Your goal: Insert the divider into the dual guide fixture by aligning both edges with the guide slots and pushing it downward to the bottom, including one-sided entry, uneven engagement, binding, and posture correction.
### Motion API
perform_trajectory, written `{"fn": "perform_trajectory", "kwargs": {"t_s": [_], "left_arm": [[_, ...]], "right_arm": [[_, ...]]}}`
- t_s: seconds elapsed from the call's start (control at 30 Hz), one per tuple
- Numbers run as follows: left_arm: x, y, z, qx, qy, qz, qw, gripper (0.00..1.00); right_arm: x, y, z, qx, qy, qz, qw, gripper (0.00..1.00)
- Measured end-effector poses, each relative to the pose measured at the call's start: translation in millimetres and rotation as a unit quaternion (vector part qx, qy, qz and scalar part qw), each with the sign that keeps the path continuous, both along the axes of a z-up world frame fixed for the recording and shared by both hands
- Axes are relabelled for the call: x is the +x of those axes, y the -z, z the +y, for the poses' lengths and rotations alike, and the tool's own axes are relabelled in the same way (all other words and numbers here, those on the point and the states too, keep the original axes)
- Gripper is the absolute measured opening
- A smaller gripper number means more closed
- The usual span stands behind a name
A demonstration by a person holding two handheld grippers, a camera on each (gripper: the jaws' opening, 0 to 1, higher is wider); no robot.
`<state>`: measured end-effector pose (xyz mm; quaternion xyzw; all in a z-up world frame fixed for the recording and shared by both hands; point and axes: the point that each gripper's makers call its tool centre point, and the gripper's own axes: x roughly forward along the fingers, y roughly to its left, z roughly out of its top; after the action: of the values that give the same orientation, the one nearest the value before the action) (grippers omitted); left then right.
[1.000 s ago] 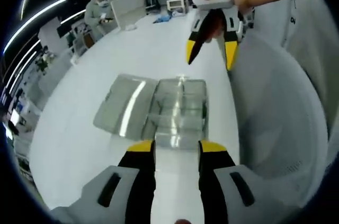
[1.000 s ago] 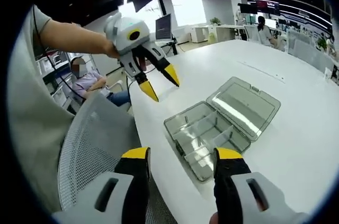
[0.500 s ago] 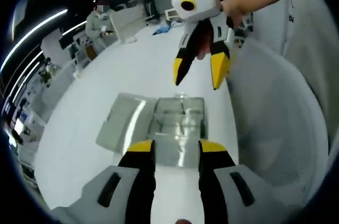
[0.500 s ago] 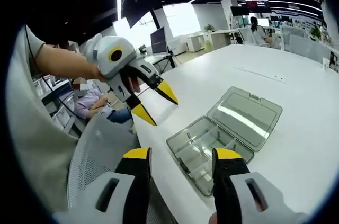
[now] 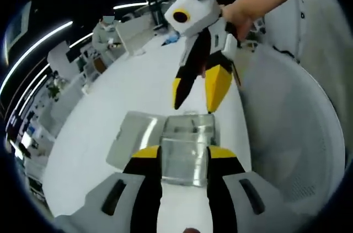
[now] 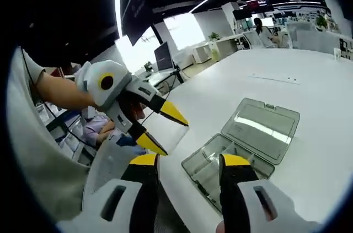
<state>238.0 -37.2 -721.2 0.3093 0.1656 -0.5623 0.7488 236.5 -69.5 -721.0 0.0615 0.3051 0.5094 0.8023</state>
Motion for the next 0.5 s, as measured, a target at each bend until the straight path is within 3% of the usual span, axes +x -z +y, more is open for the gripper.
{"fn": "perform_trajectory", "kwargs": {"t_s": [0.5], "left_arm": [[-2.3, -13.6, -15, -0.016, 0.011, -0.036, 0.9992, 0.28]], "right_arm": [[3, -10.7, 11, 0.056, 0.013, 0.04, 0.9975, 0.36]]}}
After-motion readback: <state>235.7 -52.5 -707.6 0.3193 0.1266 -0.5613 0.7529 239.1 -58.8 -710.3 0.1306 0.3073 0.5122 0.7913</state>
